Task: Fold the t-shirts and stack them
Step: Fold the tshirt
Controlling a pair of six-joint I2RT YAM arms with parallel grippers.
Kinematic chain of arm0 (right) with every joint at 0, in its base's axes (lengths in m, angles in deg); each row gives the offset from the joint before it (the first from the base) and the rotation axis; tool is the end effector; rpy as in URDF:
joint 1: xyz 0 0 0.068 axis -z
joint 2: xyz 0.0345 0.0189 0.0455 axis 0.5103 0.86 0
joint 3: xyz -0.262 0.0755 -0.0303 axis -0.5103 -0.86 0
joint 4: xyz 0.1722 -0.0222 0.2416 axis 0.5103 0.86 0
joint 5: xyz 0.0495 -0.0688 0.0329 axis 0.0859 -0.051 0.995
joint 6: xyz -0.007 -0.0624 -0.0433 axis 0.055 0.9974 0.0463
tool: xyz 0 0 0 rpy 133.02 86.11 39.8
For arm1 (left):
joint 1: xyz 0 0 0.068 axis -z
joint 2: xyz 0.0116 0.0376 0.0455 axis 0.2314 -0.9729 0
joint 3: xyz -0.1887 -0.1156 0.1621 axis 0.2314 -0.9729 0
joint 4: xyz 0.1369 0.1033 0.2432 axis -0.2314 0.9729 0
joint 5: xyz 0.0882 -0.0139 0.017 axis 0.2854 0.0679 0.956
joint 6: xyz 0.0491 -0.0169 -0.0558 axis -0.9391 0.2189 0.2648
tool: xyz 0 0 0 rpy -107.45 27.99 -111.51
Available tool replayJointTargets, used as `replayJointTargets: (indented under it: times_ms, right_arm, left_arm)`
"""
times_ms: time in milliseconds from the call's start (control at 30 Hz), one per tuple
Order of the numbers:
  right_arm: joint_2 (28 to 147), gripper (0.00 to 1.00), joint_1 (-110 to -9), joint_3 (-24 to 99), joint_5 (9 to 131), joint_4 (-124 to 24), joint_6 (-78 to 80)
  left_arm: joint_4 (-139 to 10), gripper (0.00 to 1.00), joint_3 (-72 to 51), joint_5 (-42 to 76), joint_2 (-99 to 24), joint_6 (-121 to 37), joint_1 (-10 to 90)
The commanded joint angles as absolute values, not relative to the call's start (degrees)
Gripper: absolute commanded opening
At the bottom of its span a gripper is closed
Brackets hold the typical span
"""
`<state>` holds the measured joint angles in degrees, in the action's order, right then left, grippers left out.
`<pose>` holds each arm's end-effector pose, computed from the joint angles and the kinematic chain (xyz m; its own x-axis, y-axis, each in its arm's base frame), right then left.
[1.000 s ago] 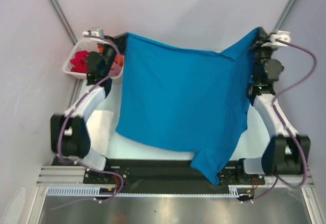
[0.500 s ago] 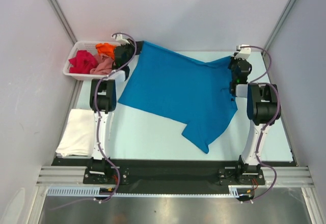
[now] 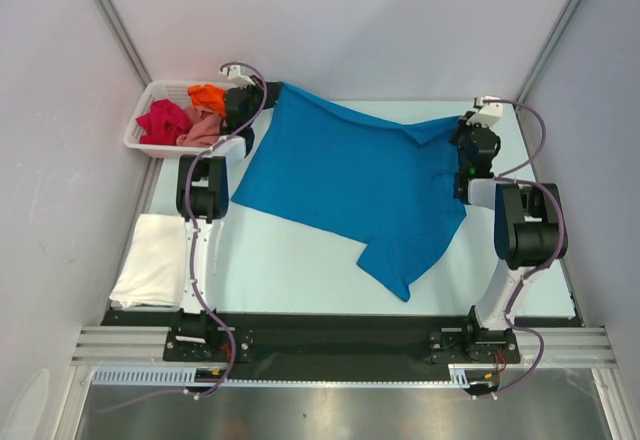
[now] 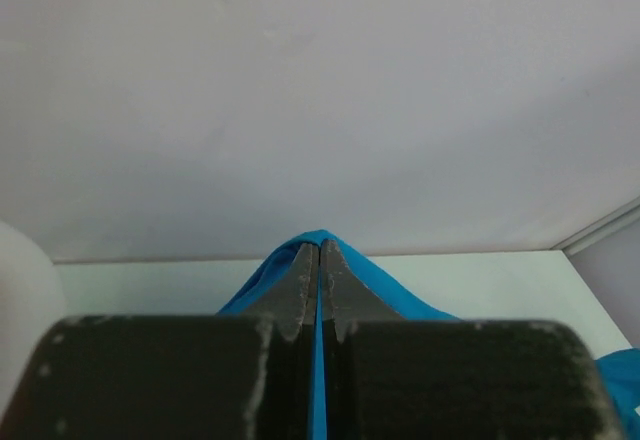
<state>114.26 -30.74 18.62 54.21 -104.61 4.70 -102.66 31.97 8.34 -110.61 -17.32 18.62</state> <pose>0.4633 -0.0087 0.1919 0.0644 0.0558 -0.9964 0.1370 0.9885 0.0642 0.6453 -0.0783 0.1636 -0.1251 -0.5531 -0.8237 0.3772 0.7414 -0.5551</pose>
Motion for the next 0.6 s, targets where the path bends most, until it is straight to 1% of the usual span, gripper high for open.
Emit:
replayJointTargets:
  times_ms: [0, 100, 200, 333, 567]
  right_arm:
    - [107.6, 0.0, -32.4, 15.7, 52.2, -100.9, -0.4]
    - [103.7, 0.0, -33.1, 15.0, 51.5, -94.0, -3.3]
    - [101.3, 0.0, -33.1, 13.4, 52.2, -90.3, -5.7]
    - [99.2, 0.0, -33.4, 11.5, 52.8, -87.2, -7.3]
    - [94.0, 0.0, -34.3, 8.7, 52.7, -82.1, -9.6]
  left_arm:
    - [-100.0, 0.0, 31.1, 8.5, -108.1, -17.3, 18.1]
    - [-96.0, 0.0, 31.6, 8.5, -107.5, -17.7, 18.0]
    - [-94.9, 0.0, 28.9, 9.1, -105.8, -16.4, 17.4]
    - [-94.6, 0.01, 25.0, 9.5, -103.7, -15.1, 17.0]
    - [-89.0, 0.0, 22.8, 11.7, -101.1, -16.2, 16.5]
